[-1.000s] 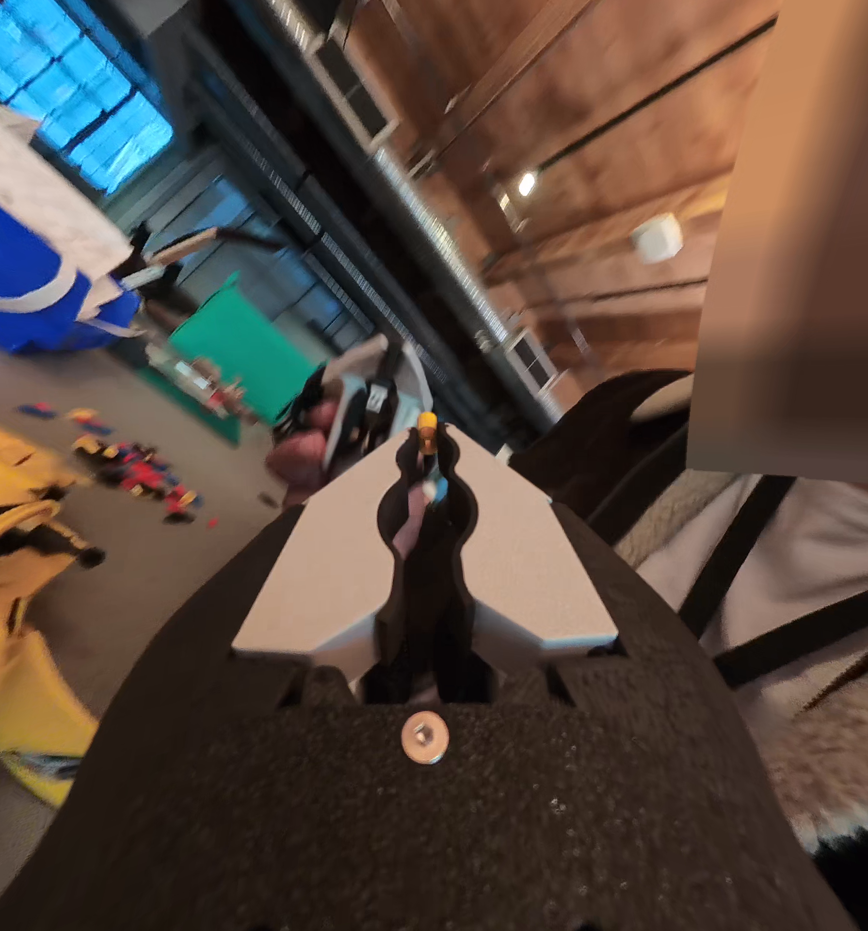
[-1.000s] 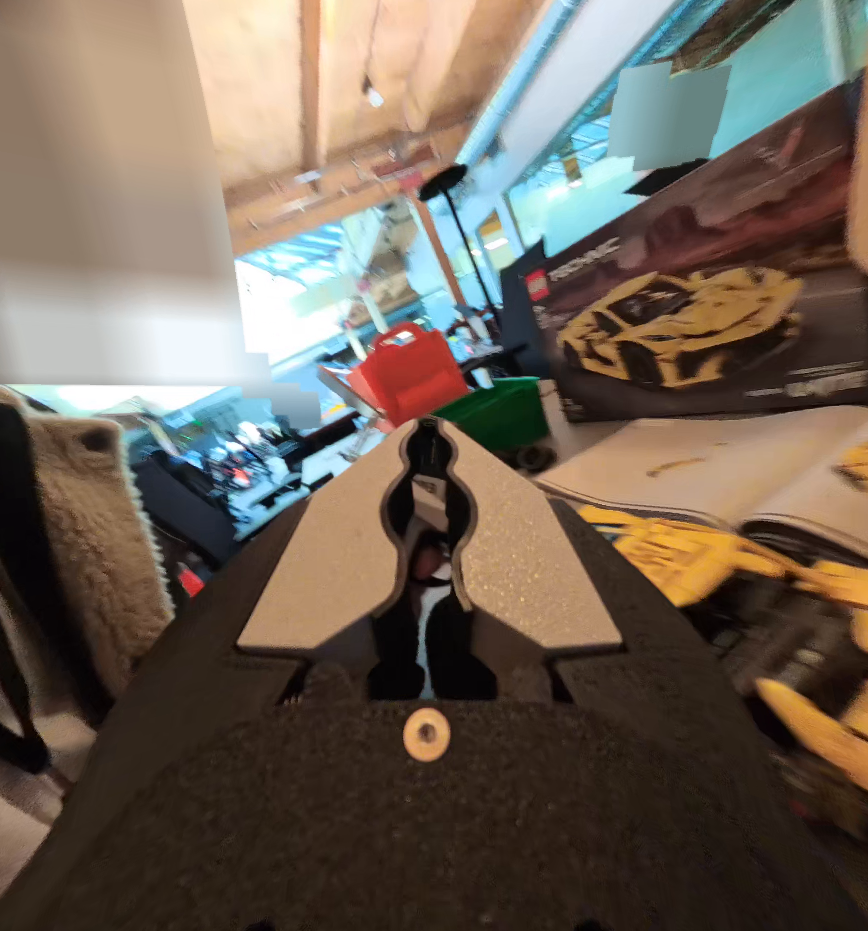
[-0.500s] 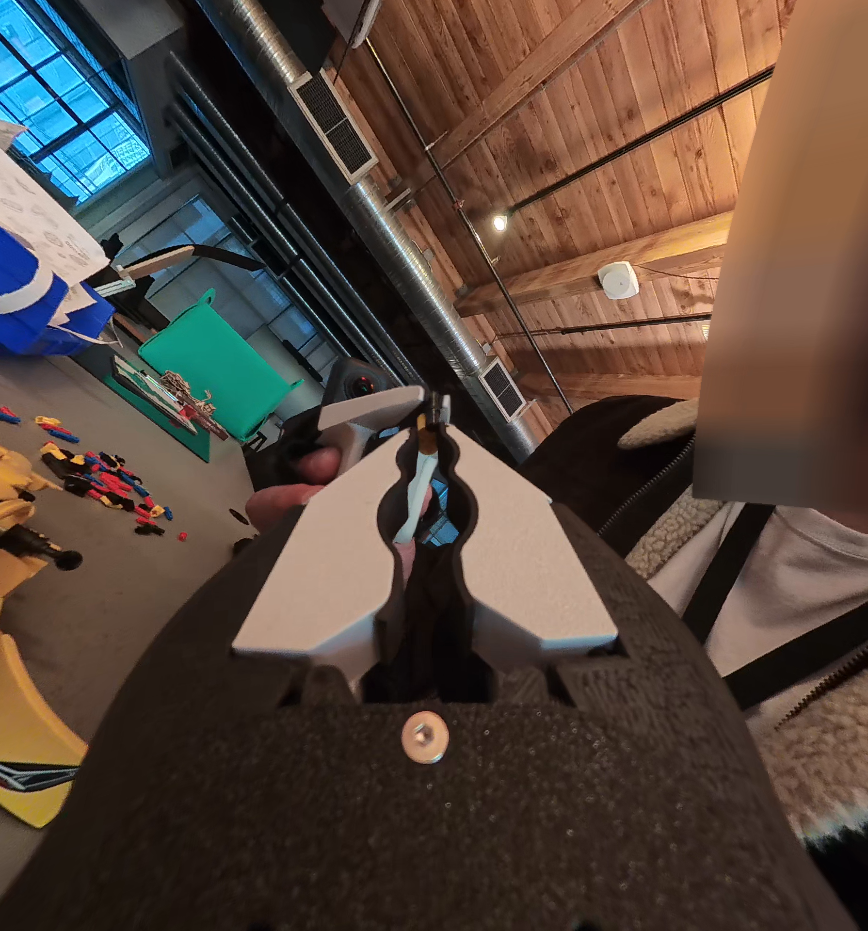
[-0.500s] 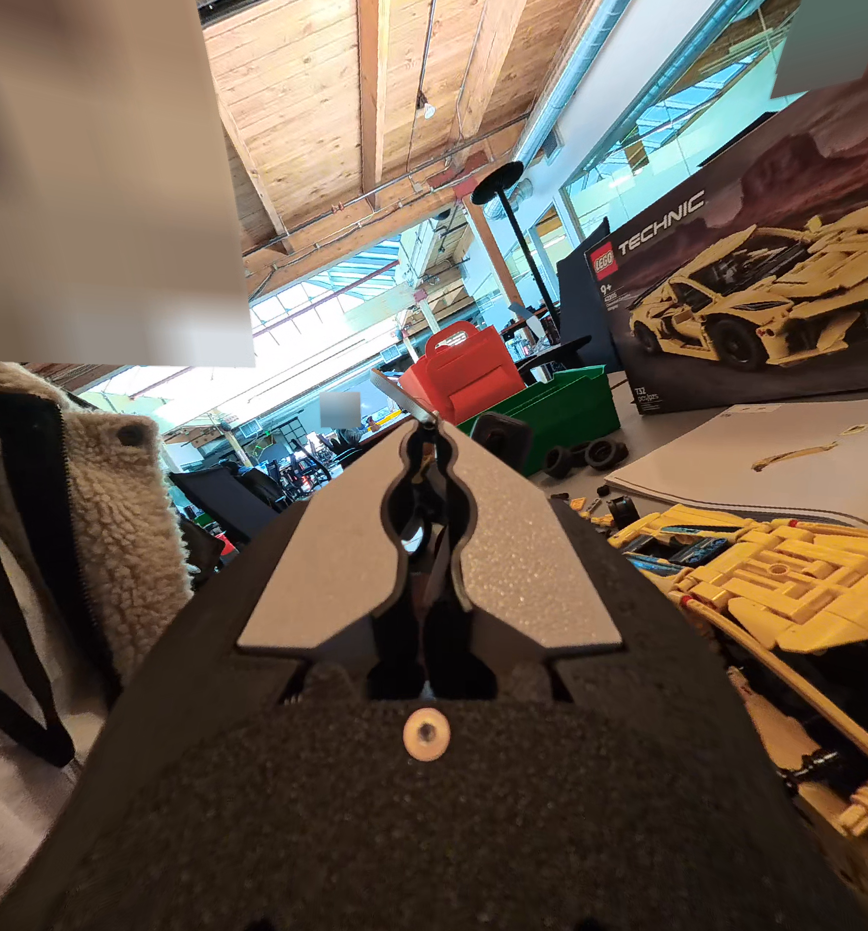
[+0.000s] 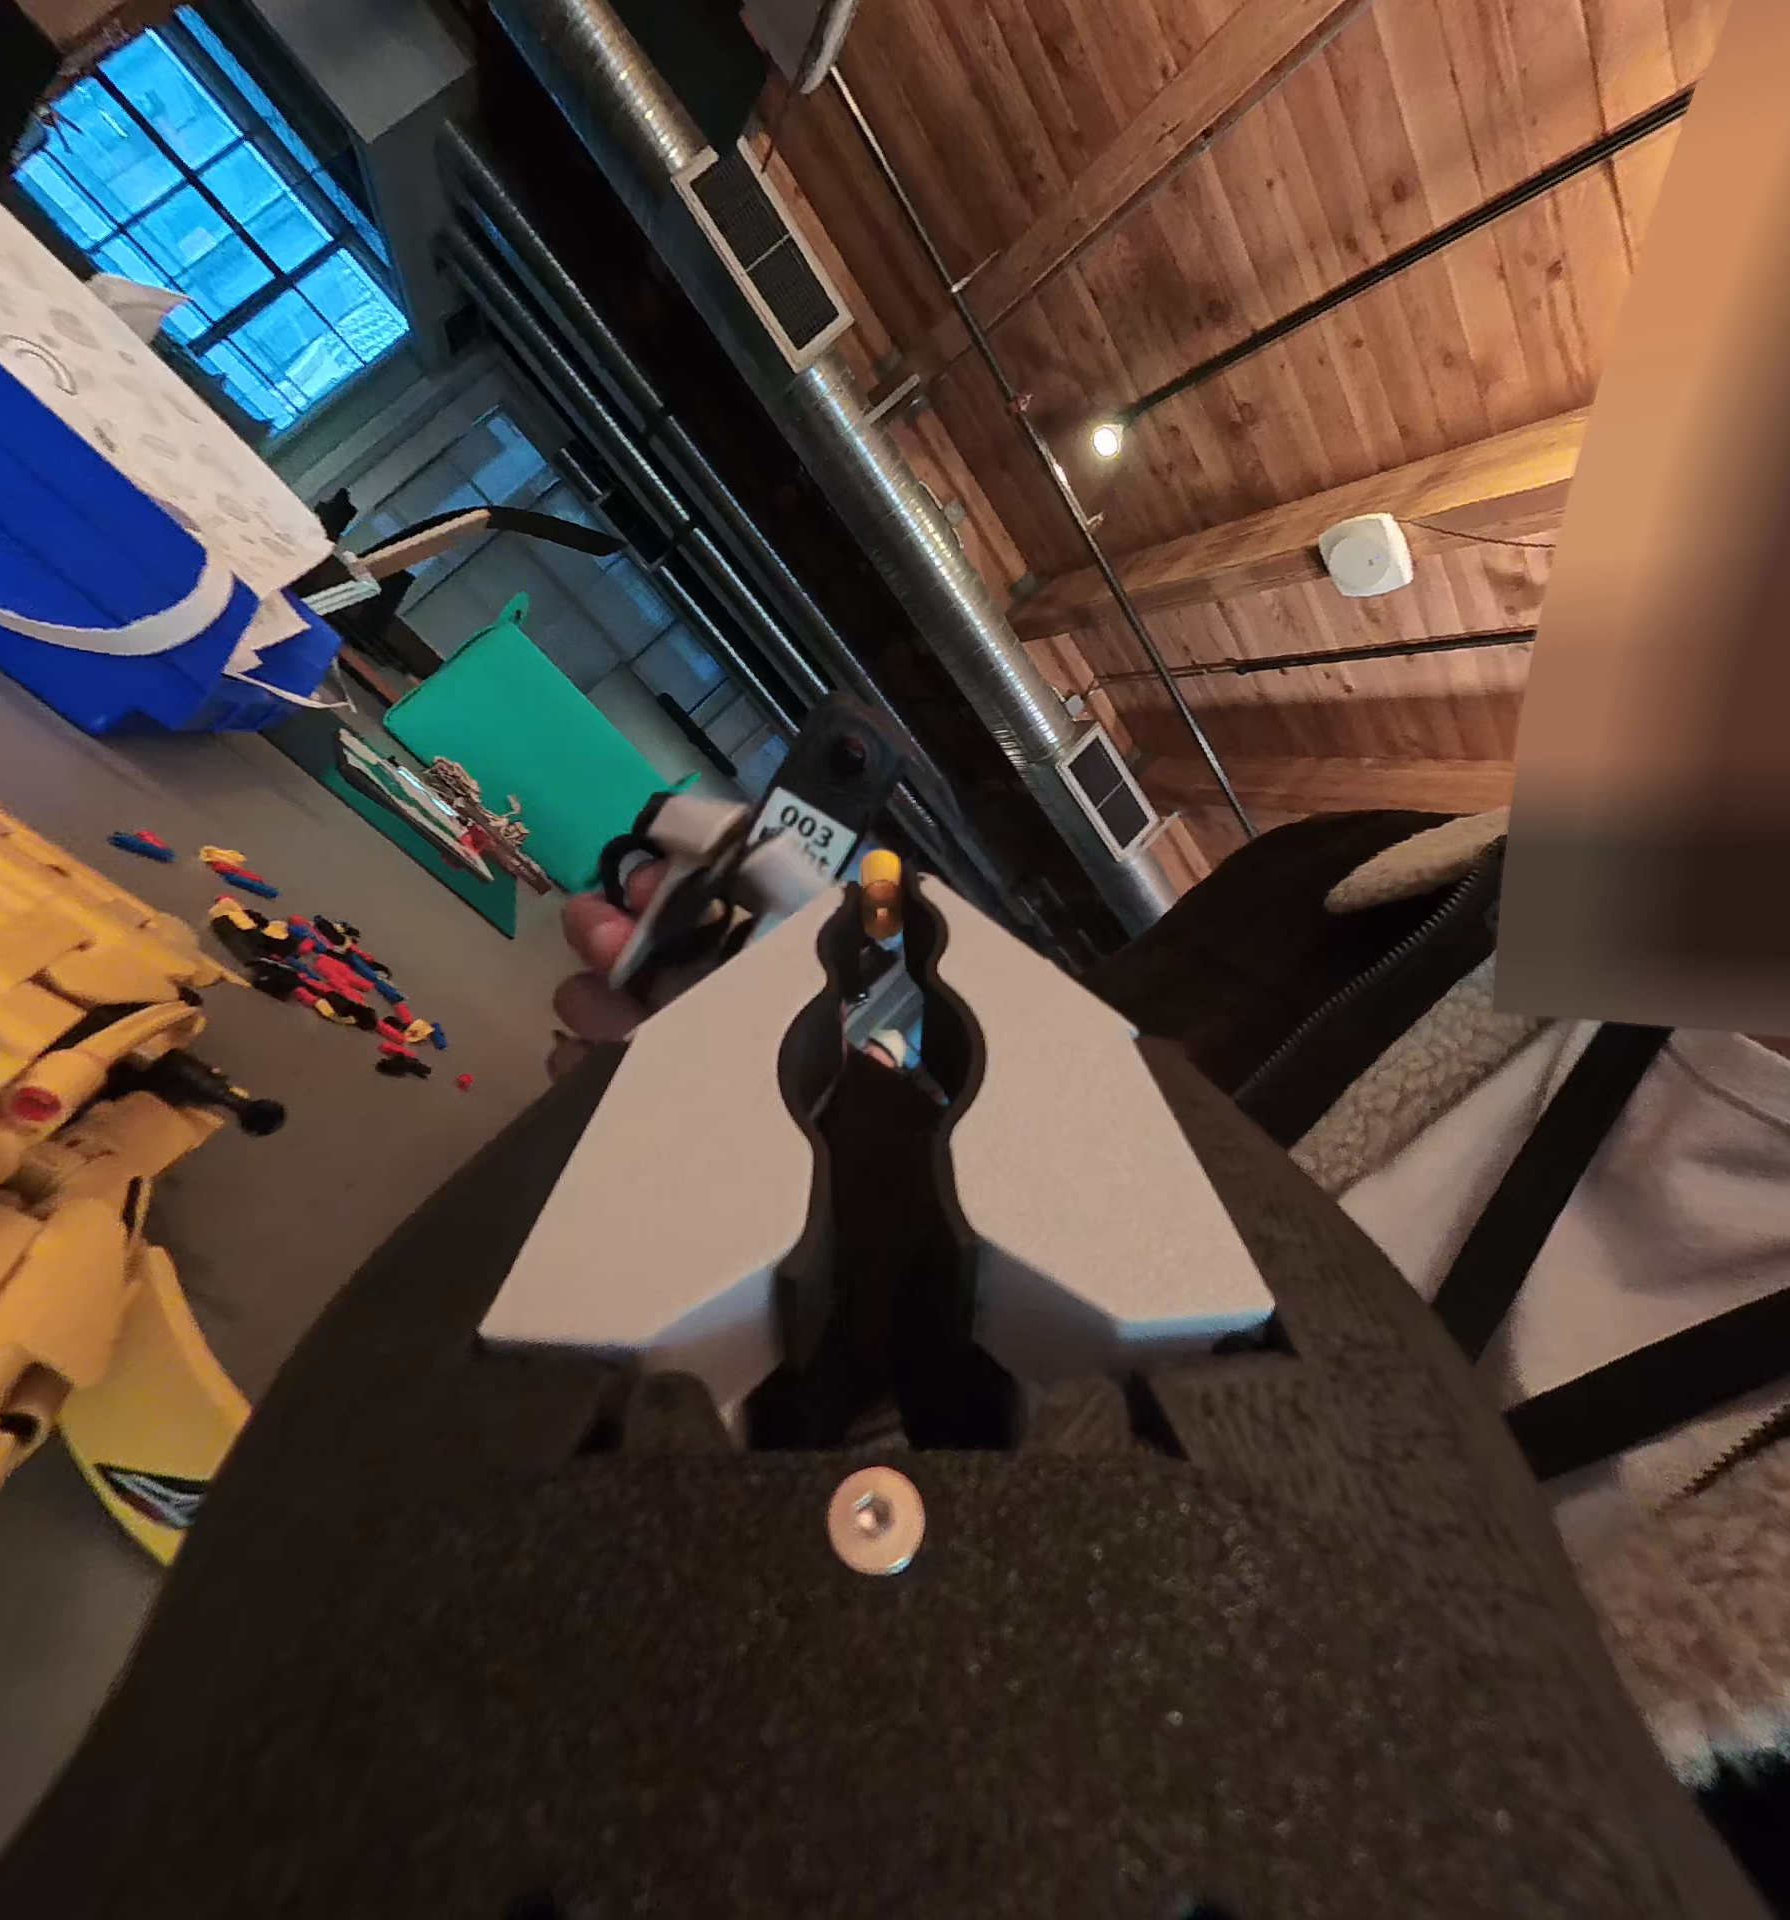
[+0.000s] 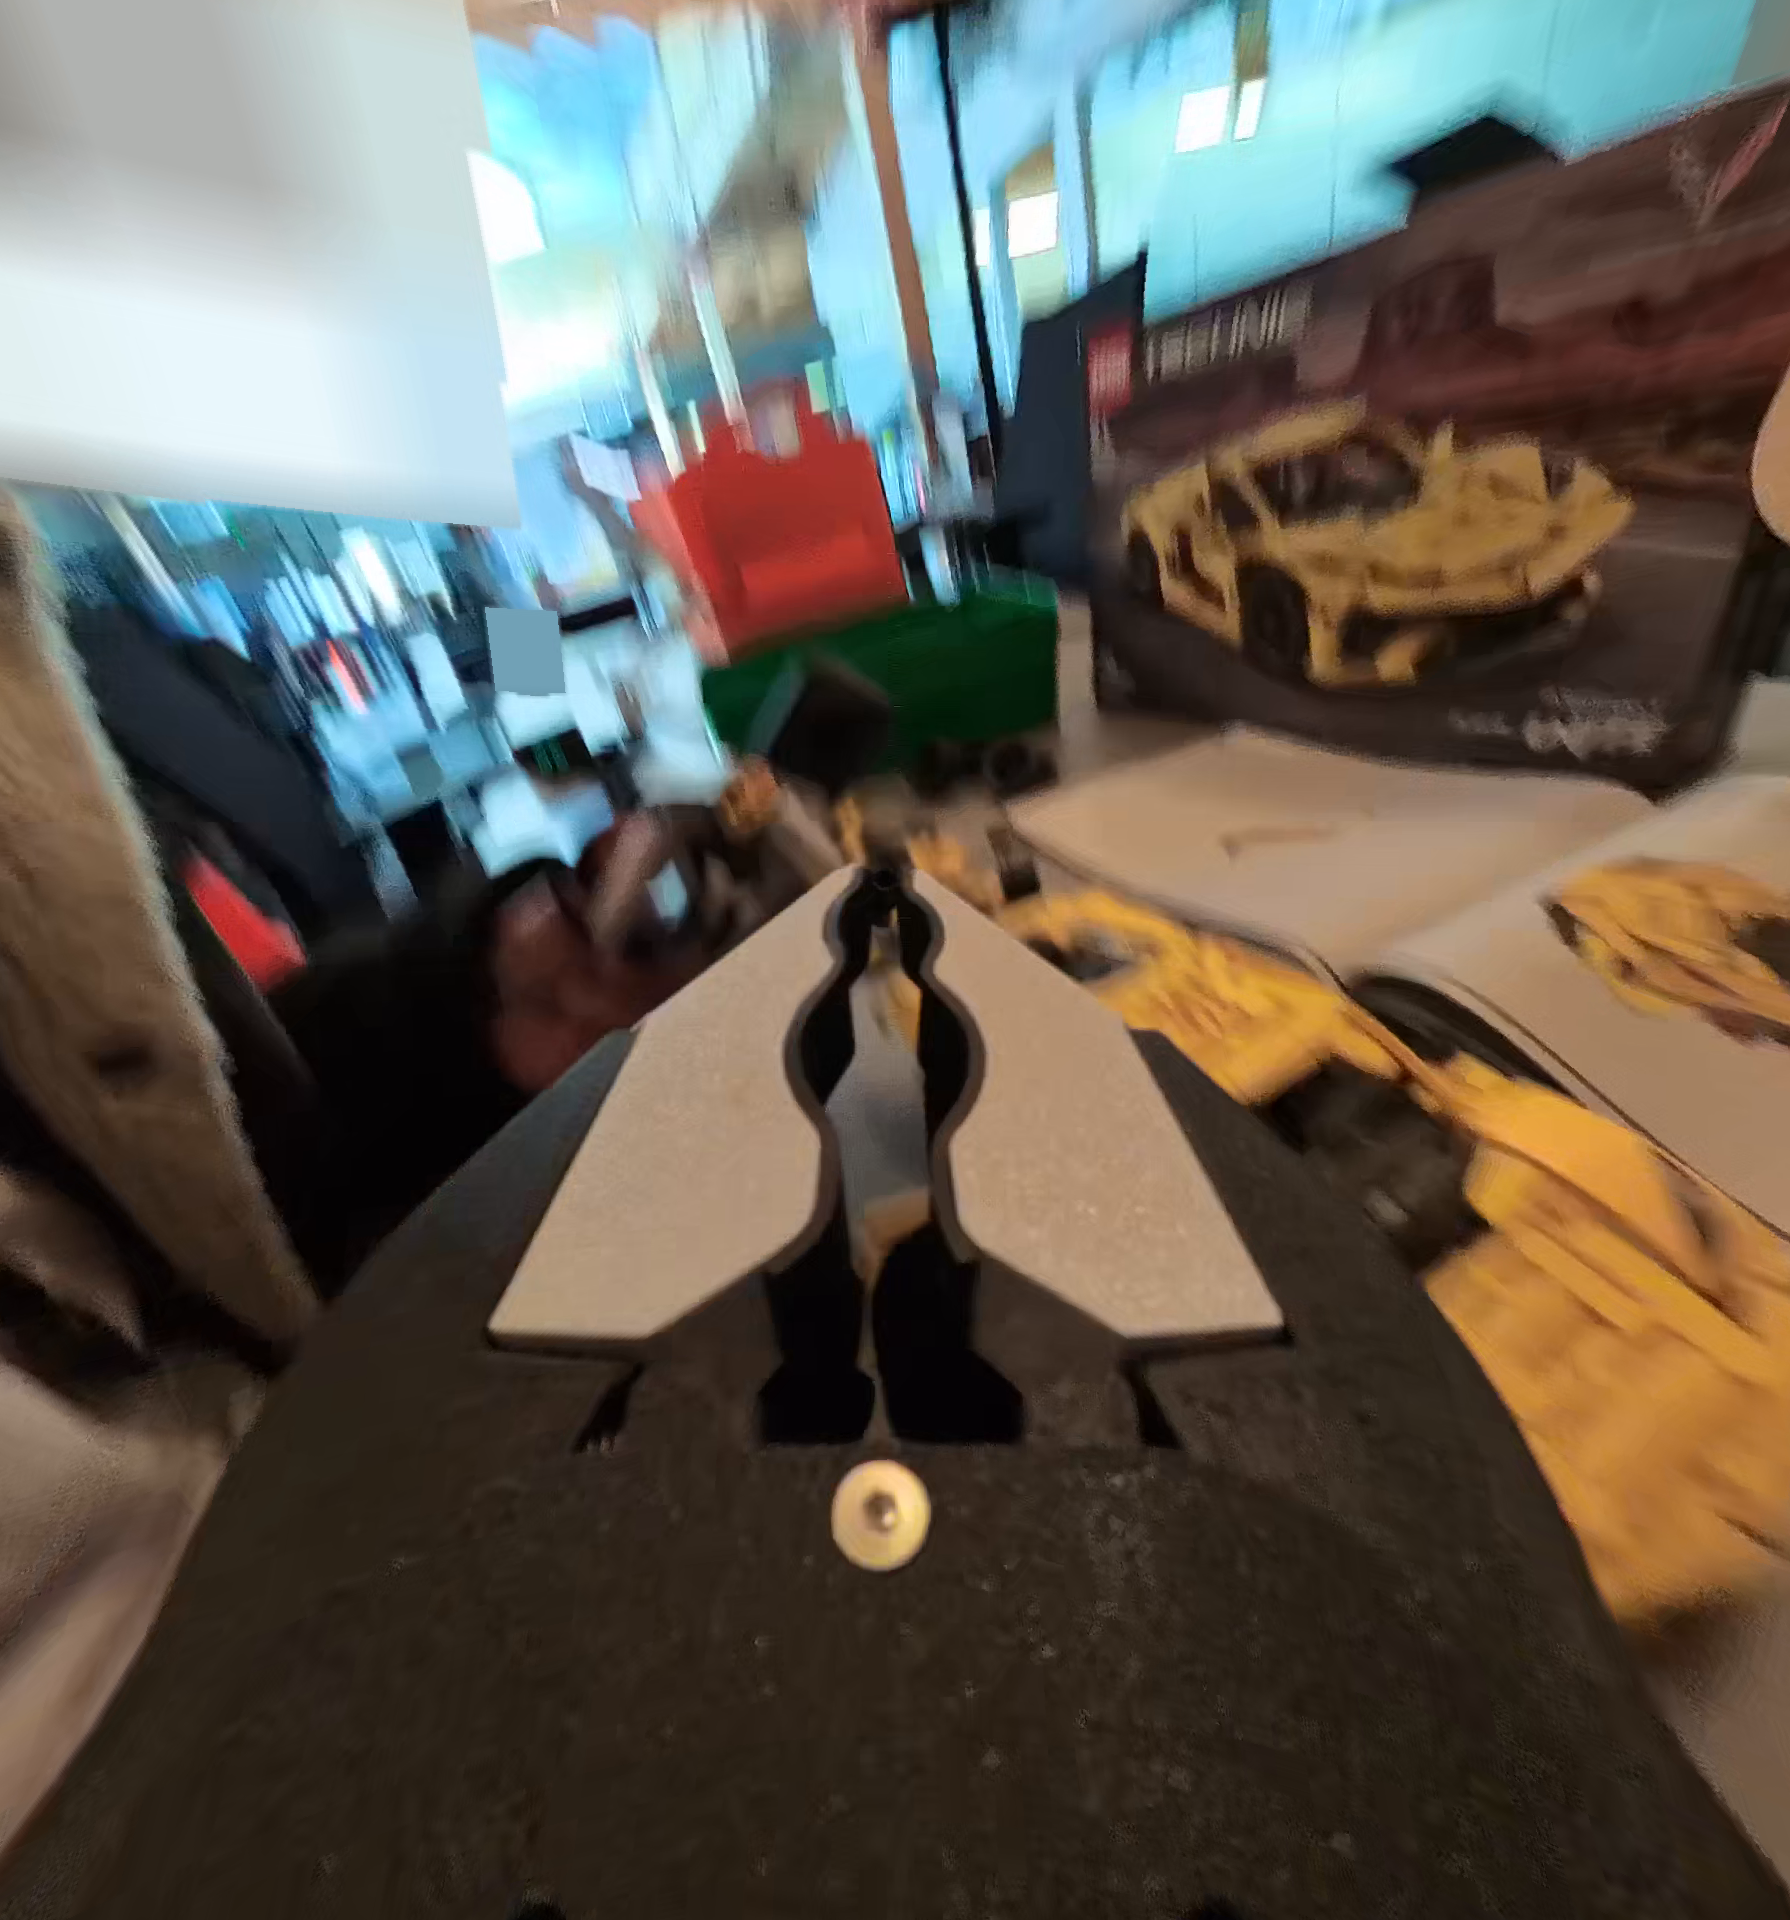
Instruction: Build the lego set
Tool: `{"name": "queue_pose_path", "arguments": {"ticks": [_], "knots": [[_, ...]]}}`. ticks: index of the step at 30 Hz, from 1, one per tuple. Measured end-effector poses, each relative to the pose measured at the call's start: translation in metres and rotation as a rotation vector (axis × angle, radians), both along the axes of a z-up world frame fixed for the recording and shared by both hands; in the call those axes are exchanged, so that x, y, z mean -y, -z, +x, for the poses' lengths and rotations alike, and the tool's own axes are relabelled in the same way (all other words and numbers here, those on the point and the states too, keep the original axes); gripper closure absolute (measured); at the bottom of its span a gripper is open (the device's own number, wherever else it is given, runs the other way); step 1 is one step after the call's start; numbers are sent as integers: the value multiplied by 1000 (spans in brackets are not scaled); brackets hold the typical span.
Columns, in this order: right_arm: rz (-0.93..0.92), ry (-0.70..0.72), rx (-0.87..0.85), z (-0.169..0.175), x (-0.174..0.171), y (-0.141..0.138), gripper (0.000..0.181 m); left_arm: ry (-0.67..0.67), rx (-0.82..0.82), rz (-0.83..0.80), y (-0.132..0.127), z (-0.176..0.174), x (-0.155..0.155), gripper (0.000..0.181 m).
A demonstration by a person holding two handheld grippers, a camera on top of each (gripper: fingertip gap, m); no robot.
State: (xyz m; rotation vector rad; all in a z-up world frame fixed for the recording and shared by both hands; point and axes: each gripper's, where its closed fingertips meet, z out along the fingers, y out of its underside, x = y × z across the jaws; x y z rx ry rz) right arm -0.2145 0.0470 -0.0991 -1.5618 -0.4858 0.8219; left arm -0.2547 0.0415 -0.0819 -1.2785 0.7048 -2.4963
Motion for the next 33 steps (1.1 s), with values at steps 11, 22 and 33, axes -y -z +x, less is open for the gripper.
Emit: {"name": "queue_pose_path", "arguments": {"ticks": [11, 22, 33], "knots": [[-344, -10, 671, 95, 29, 139, 178, 12, -57, 70, 7, 7, 10, 175], [-348, 5, 657, 100, 33, 146, 178, 33, -57, 75, 7, 9, 14, 174], [-362, 10, 676, 102, 33, 148, 177, 35, -56, 69, 6, 8, 14, 175]]}}
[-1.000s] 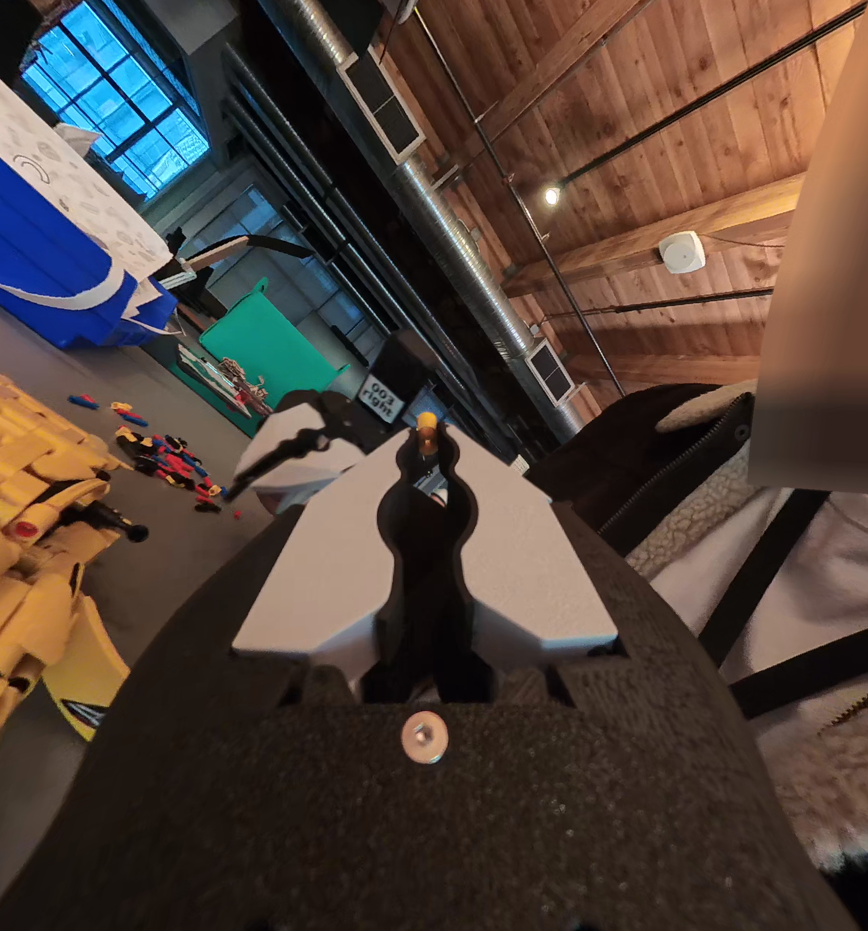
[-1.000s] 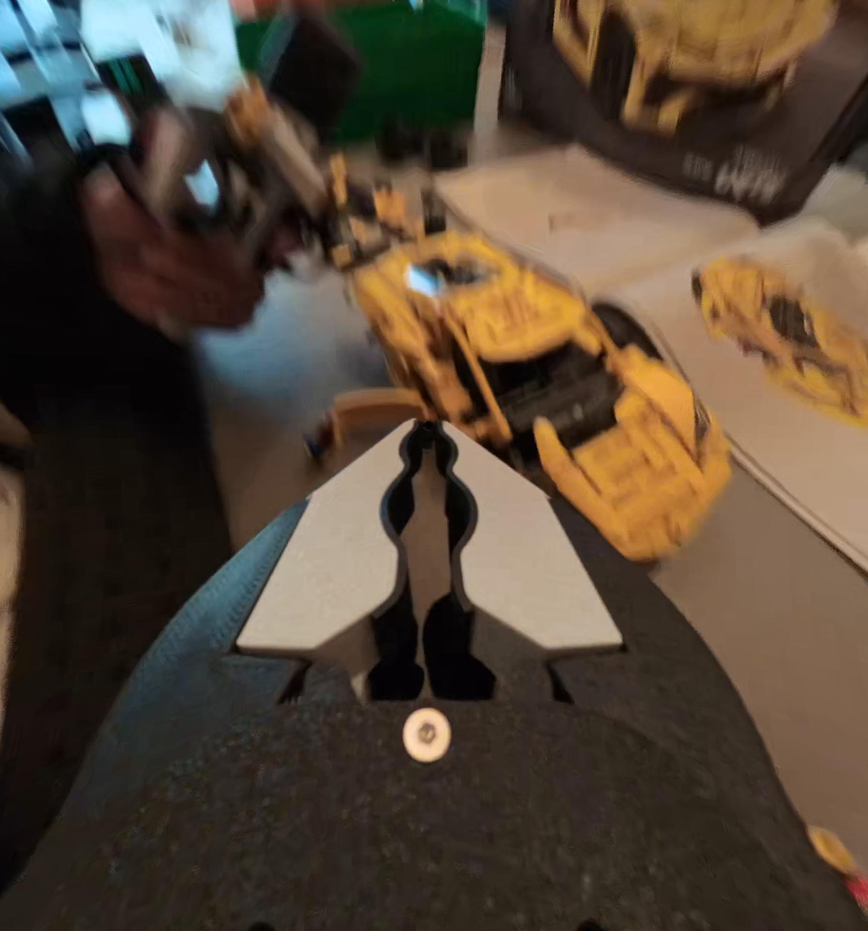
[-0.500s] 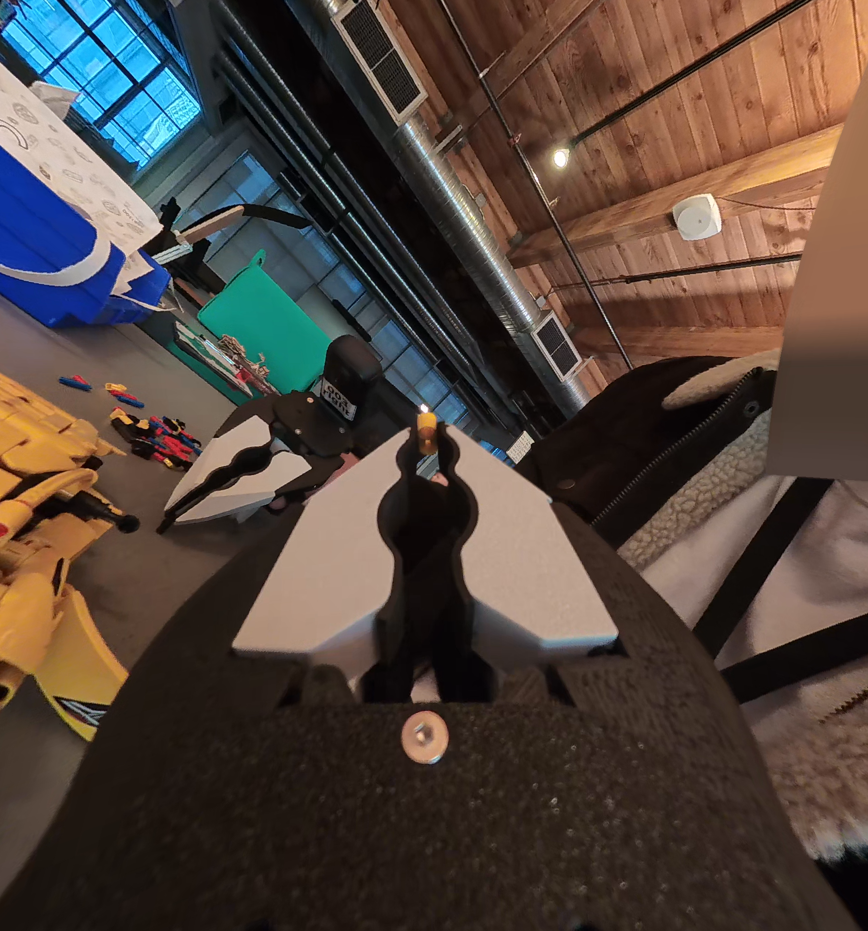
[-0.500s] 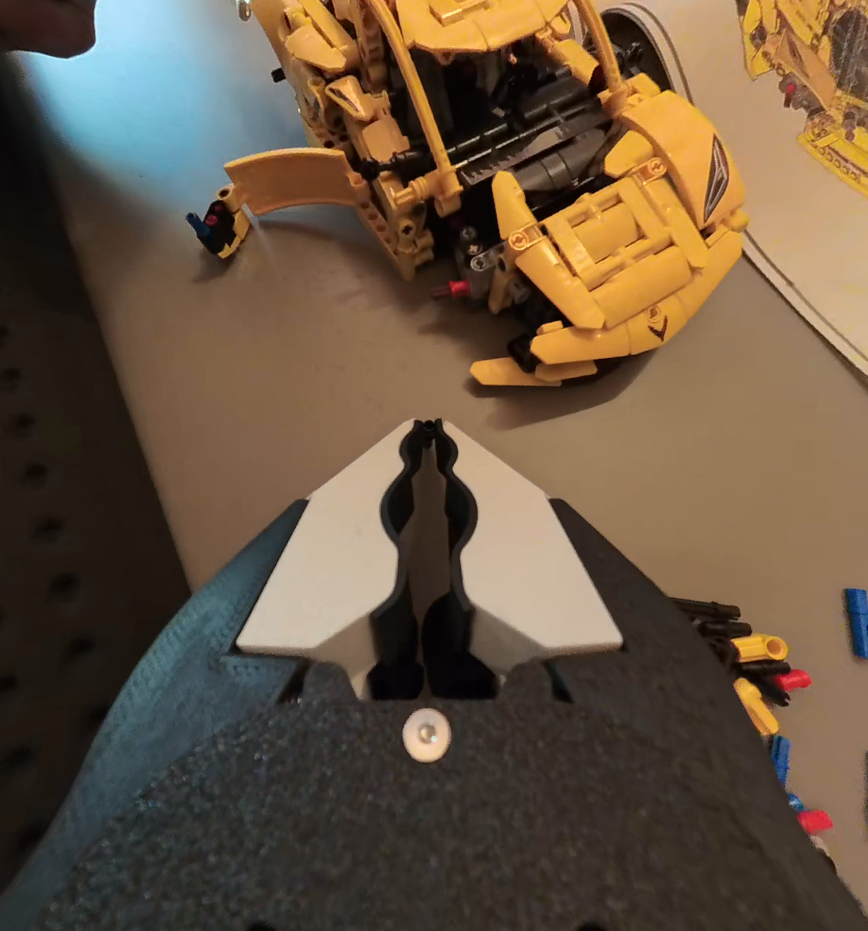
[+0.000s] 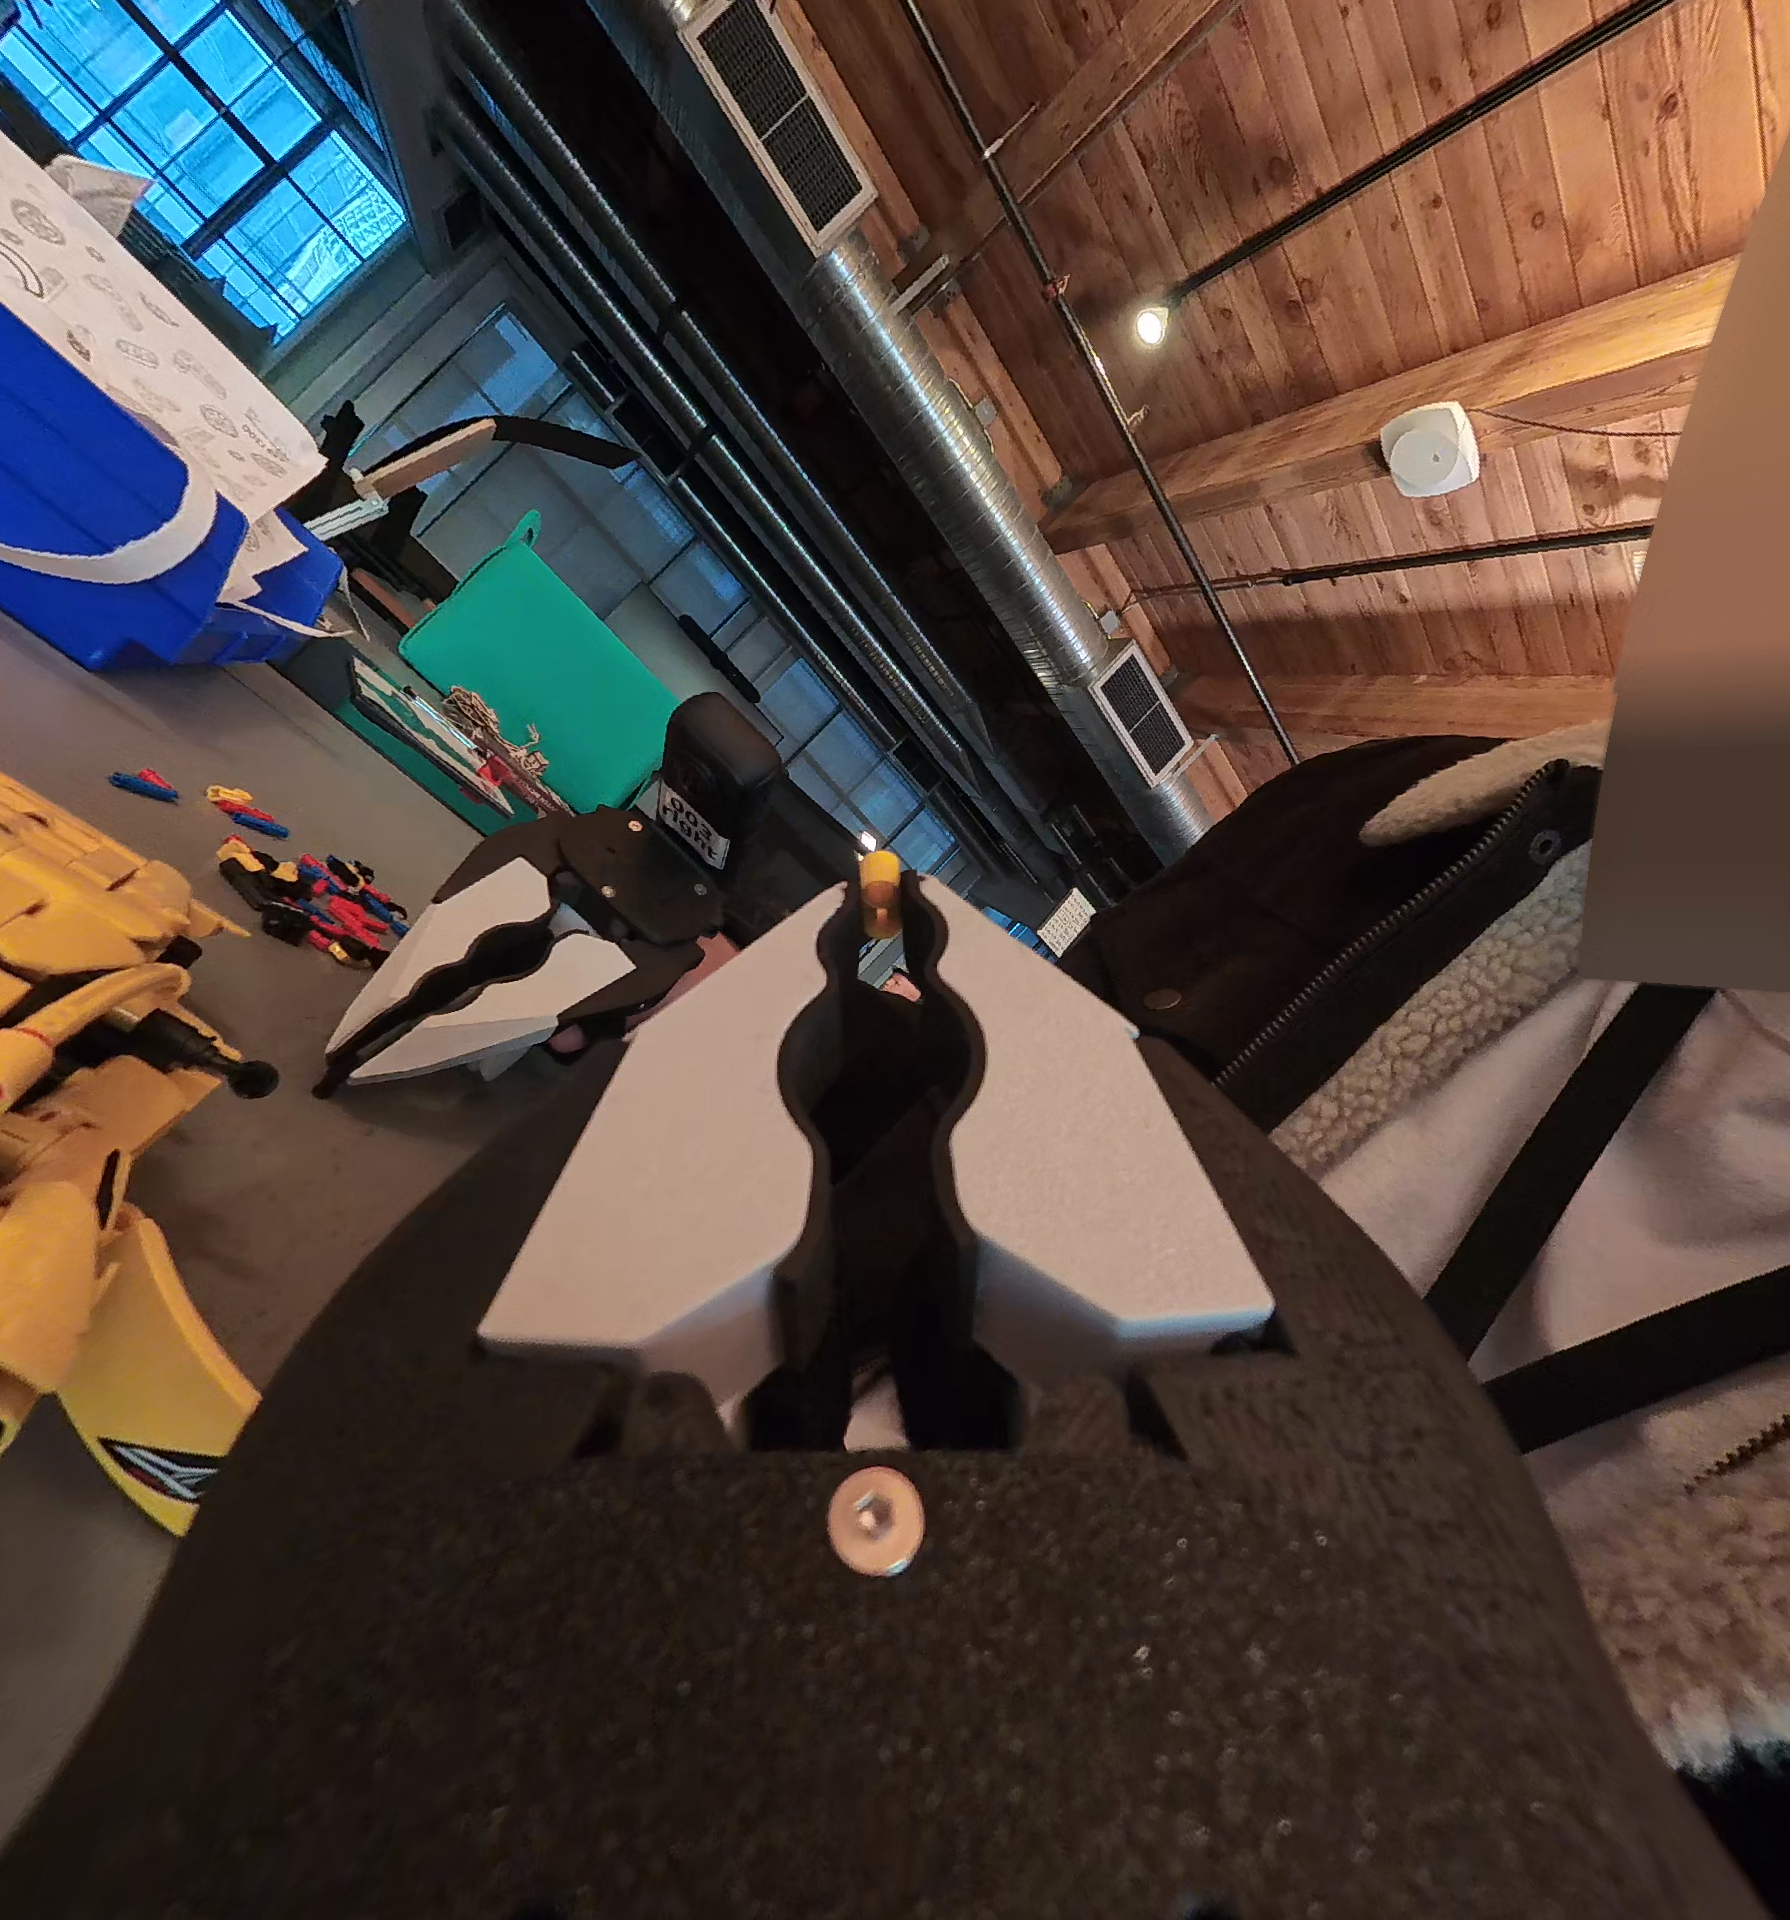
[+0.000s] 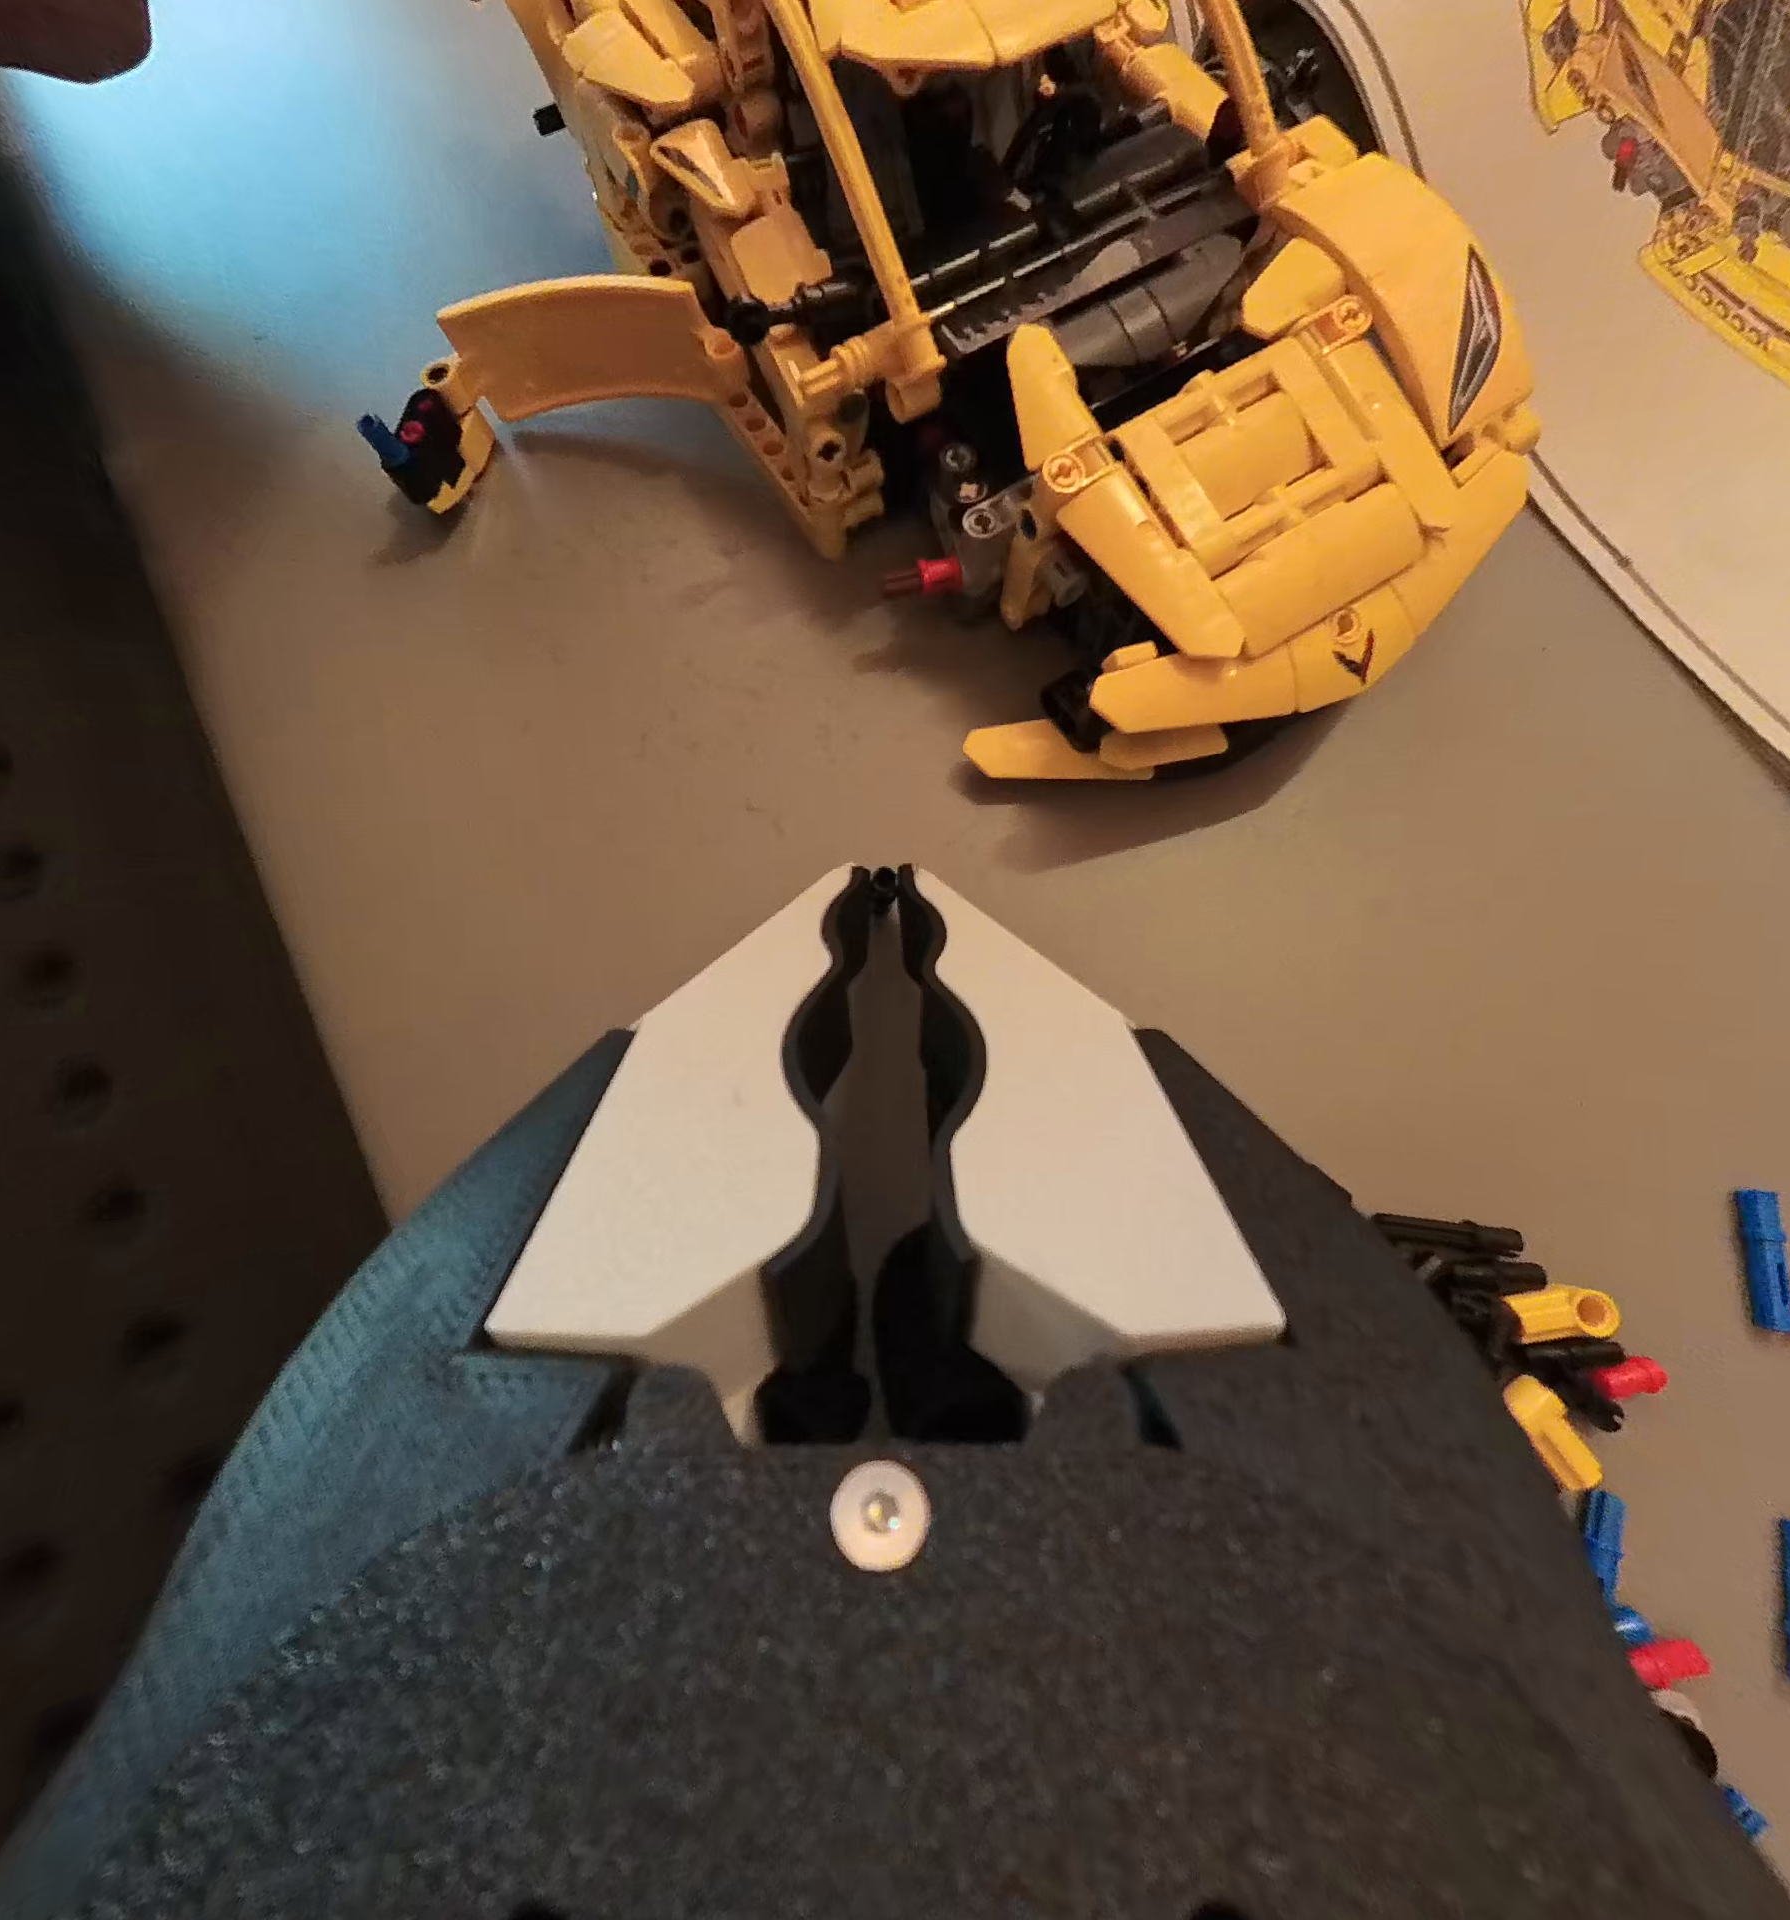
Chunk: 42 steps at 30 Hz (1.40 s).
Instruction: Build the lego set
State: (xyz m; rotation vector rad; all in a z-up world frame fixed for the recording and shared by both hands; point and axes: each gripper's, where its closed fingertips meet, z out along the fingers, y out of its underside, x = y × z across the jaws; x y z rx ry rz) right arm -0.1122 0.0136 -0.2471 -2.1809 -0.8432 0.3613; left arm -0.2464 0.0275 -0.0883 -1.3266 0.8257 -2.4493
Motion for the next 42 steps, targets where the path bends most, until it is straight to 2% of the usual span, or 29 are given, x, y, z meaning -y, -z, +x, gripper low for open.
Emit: {"name": "queue_pose_path", "arguments": {"ticks": [42], "knots": [[-50, 6, 35, 7, 1, 2, 176, 8, 2, -13, 0, 0, 0, 175]]}}
